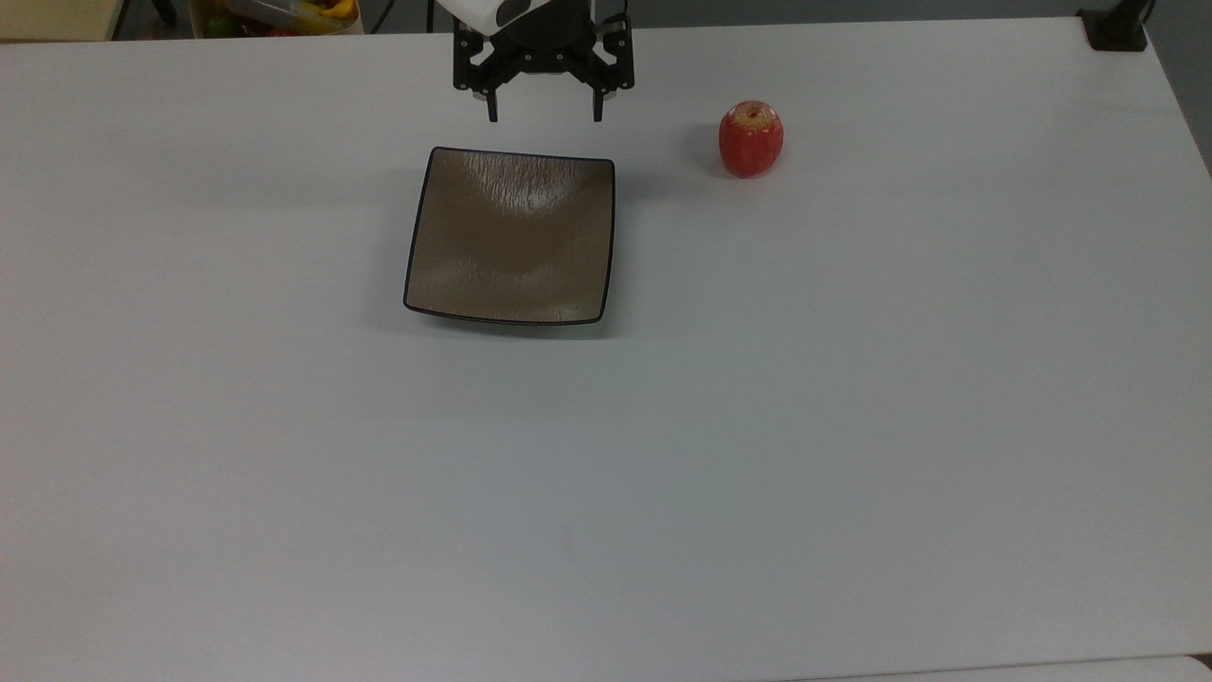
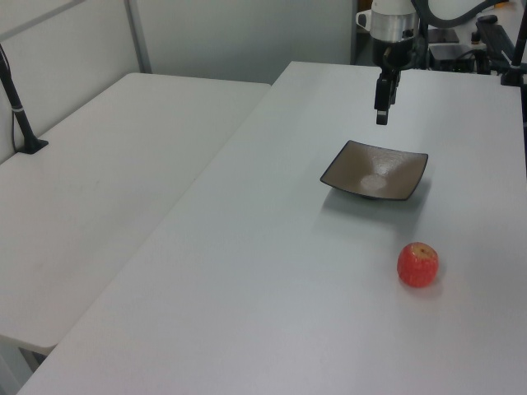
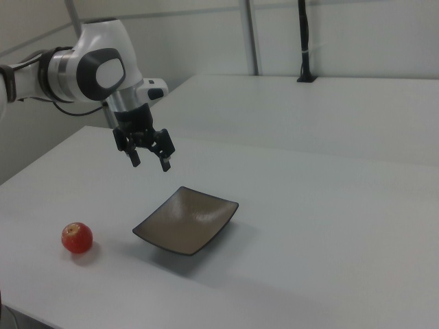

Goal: Apples placed on a ceramic plate
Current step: 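Move the open gripper over to the red apple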

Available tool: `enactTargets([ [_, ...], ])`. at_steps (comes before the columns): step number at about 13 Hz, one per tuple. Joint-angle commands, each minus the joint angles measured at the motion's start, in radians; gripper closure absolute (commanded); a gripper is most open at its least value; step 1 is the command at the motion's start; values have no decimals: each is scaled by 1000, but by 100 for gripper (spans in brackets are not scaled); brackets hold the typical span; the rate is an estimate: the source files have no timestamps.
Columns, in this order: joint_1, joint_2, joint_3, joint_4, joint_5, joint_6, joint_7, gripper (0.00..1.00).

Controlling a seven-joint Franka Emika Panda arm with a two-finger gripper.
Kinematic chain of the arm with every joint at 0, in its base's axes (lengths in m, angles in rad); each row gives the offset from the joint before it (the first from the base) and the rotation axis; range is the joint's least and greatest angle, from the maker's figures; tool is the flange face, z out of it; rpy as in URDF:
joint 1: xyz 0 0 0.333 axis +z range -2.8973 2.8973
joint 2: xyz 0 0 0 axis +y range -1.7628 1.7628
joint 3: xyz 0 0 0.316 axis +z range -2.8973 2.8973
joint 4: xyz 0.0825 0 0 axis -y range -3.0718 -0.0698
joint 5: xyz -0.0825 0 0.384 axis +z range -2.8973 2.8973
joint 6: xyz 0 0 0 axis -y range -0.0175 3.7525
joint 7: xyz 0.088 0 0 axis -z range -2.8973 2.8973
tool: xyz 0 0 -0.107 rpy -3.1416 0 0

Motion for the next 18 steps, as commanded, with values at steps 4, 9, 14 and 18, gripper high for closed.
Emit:
enactTargets([
  [4, 40, -7, 46, -36, 57, -10, 32, 0],
  [9, 30, -4, 167, -85, 57, 11, 130, 0],
  [14, 27, -2, 308, -162, 57, 55, 203, 0],
  [18, 37, 33, 379, -207, 57, 121, 246, 0],
])
